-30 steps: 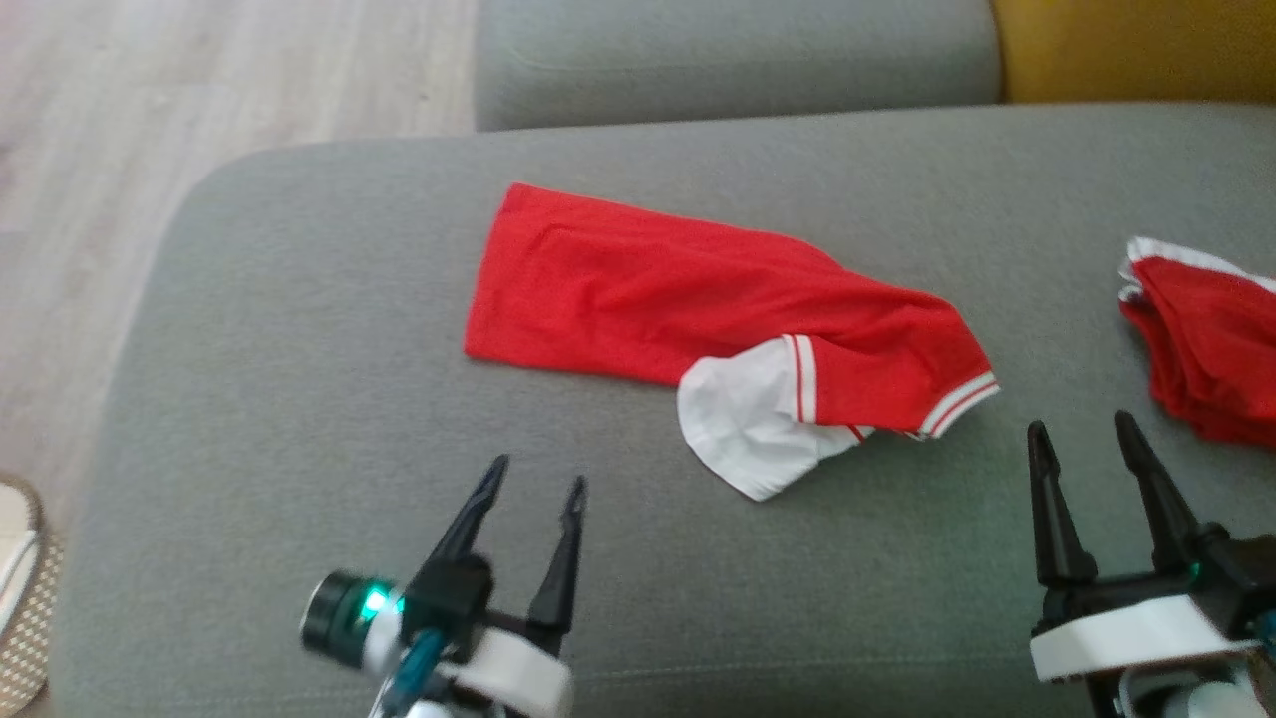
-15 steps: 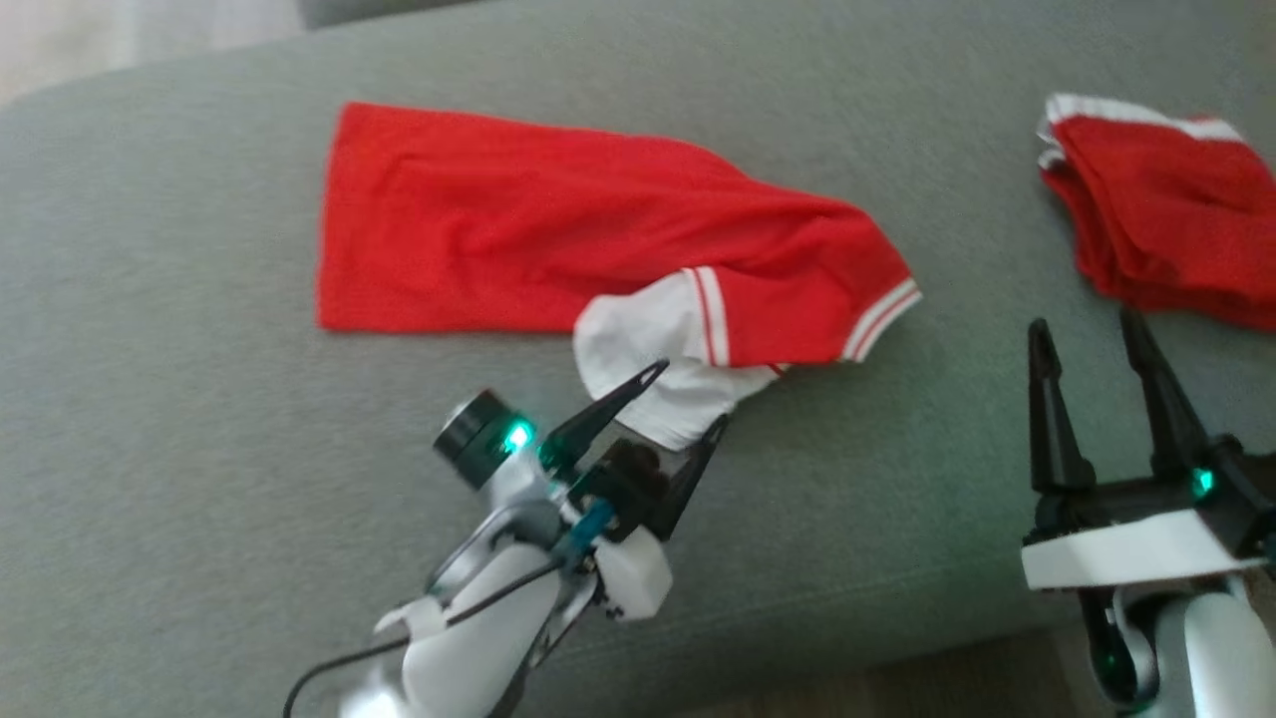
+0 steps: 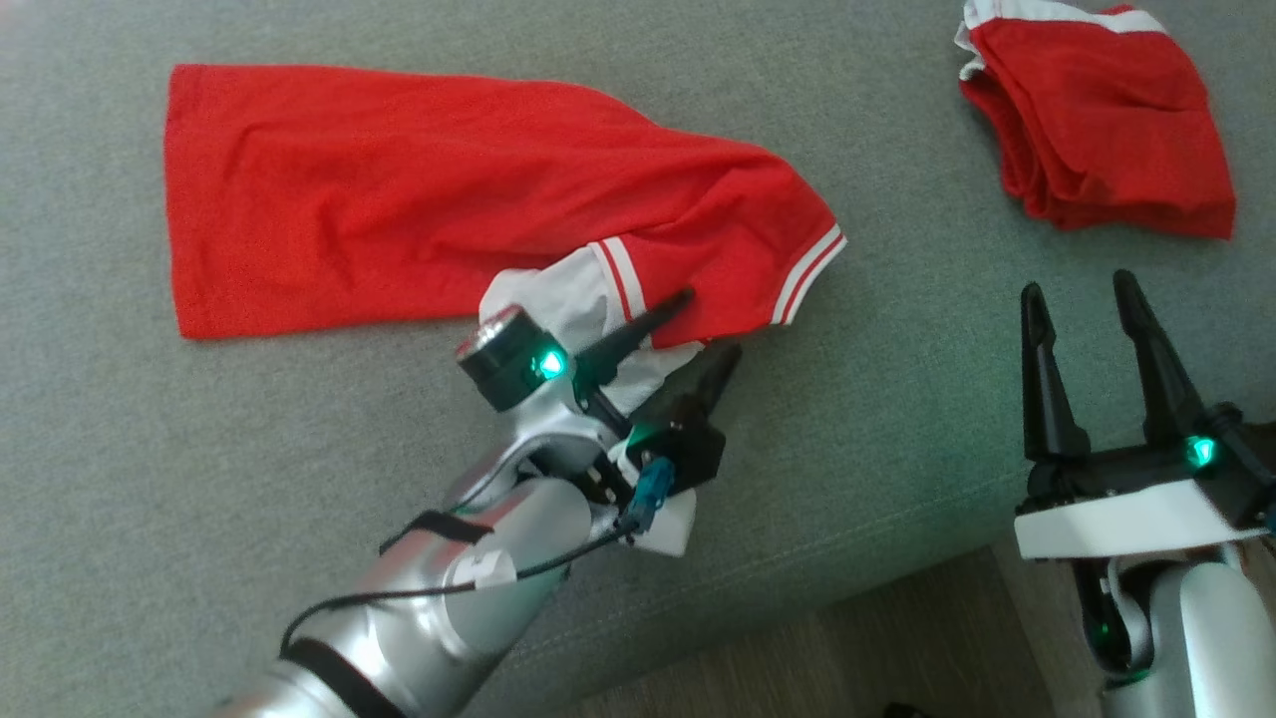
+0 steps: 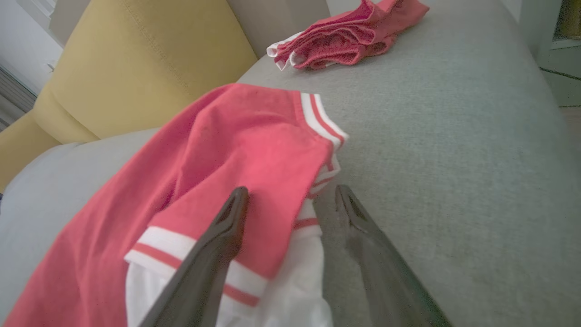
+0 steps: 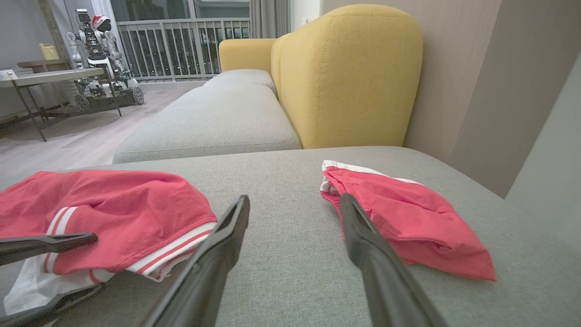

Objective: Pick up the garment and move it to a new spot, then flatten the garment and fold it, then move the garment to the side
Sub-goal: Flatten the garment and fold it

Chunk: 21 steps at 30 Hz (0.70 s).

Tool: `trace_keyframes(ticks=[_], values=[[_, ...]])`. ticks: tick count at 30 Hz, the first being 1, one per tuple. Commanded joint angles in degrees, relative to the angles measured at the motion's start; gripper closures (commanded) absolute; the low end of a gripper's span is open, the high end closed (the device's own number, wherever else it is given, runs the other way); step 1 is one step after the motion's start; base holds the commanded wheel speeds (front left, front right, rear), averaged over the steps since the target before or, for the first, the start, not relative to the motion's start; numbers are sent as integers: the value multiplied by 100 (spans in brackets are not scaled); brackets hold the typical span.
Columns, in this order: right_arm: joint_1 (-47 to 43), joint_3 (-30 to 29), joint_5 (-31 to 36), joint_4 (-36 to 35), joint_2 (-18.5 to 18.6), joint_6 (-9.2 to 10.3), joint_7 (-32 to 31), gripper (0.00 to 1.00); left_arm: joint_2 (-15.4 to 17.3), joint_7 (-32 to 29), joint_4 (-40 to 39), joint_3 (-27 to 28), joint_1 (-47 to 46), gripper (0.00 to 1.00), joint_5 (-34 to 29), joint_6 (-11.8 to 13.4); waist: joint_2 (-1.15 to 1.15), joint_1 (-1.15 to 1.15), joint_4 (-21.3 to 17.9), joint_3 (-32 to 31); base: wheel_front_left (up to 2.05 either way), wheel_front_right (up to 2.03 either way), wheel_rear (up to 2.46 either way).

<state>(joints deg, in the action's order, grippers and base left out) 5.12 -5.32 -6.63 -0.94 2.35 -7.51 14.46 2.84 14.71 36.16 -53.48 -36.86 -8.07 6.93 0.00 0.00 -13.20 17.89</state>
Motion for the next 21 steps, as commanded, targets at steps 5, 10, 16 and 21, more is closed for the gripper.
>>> trace_keyframes(ticks=[5,10,16,21], values=[[193,146,-45,-148,53,2,54,0,61,29,-76,30,-463,0,24,279,0,0,-38,63,0,0,0],[185,167,-31,-96,53,2,54,0,101,29,-70,-44,-564,100,240,311,0,0,-32,-15,0,0,0],[106,244,-66,9,53,2,54,0,28,29,-243,529,-429,100,1702,-498,0,0,-17,-340,0,0,0],[13,302,-173,78,53,2,54,0,7,-159,-125,981,-873,100,3235,-1145,0,0,-84,-720,0,0,0]])
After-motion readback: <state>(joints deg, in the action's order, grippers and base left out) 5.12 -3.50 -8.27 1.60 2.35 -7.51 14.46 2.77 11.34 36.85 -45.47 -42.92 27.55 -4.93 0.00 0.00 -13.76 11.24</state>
